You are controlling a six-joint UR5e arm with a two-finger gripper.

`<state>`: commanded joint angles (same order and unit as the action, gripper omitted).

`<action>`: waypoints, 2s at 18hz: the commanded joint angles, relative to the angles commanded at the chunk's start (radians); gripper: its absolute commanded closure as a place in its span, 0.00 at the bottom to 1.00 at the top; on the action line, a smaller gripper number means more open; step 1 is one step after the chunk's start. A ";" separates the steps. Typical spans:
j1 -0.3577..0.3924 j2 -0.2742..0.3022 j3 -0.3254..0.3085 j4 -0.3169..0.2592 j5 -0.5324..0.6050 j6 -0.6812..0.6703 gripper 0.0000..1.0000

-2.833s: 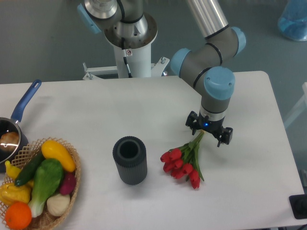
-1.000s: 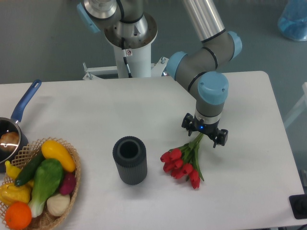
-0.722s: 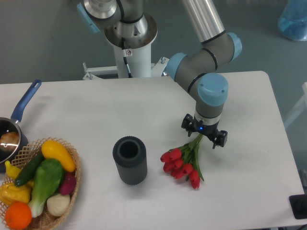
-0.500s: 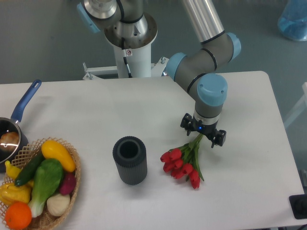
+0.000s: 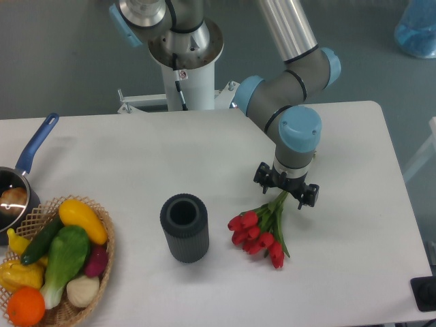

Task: Pick up the flowers from the table
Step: 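Position the gripper around the tulip stems and close it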

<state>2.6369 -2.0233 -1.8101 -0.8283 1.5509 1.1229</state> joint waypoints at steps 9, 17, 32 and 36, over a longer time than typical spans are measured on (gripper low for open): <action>0.029 0.003 -0.024 -0.008 0.008 0.067 0.00; 0.035 0.006 -0.025 -0.006 0.001 0.133 0.00; 0.029 0.006 -0.029 -0.014 0.003 0.121 0.53; 0.029 0.006 -0.029 -0.015 0.003 0.115 0.70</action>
<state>2.6661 -2.0172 -1.8392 -0.8437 1.5539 1.2379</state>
